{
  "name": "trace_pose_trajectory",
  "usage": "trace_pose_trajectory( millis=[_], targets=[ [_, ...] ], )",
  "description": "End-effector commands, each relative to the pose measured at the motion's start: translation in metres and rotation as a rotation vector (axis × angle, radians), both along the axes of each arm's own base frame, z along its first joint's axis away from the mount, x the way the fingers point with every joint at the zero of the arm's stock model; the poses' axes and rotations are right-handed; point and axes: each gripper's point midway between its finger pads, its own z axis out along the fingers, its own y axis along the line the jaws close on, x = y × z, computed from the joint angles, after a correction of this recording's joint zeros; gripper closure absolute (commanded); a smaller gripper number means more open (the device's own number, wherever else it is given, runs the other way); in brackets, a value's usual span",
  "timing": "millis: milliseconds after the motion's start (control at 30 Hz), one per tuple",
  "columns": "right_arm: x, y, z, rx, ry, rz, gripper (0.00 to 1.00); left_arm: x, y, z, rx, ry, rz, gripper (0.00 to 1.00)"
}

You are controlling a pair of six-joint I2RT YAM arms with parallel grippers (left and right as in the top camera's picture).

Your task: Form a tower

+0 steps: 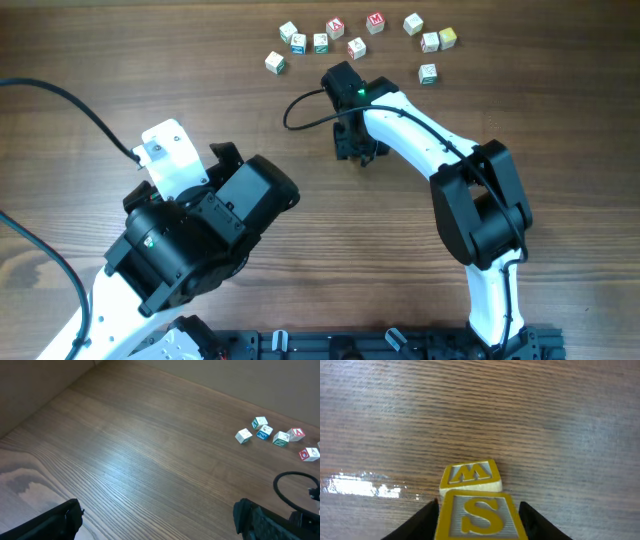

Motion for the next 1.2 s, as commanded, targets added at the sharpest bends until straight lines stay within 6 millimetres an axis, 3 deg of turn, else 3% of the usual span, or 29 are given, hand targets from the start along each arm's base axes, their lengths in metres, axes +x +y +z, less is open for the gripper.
trace_pose_trajectory(
  millis=[0,267,400,500,733,967,1167],
  targets=[
    [0.008,0.001,0.009,-0.014,-0.035,0.073,0.62,0.001,0.000,-0.001,-0.005,-0.003,0.011,0.00],
    [0.008,0.003,0.009,-0.007,-0.034,0.104,0.74,0.001,0.000,-0.001,-0.005,-0.003,0.011,0.00],
    [0.008,0.003,0.009,-0.007,-0.035,0.104,0.27,0.001,0.000,-0.001,-0.005,-0.003,0.011,0.00],
    [0.009,0.003,0.011,-0.011,-0.040,0.125,0.09,0.001,0.000,-0.001,-0.005,-0.003,0.011,0.00],
    [0.015,0.009,0.036,0.022,-0.079,0.126,0.05,0.001,0.000,-0.001,-0.005,-0.003,0.011,0.00],
    [0.029,0.010,0.036,0.058,-0.117,0.108,0.05,0.001,0.000,-0.001,-0.005,-0.003,0.011,0.00],
    [0.017,0.016,0.033,0.185,-0.019,0.103,0.12,0.001,0.000,-0.001,-0.005,-0.003,0.011,0.00]
  ],
)
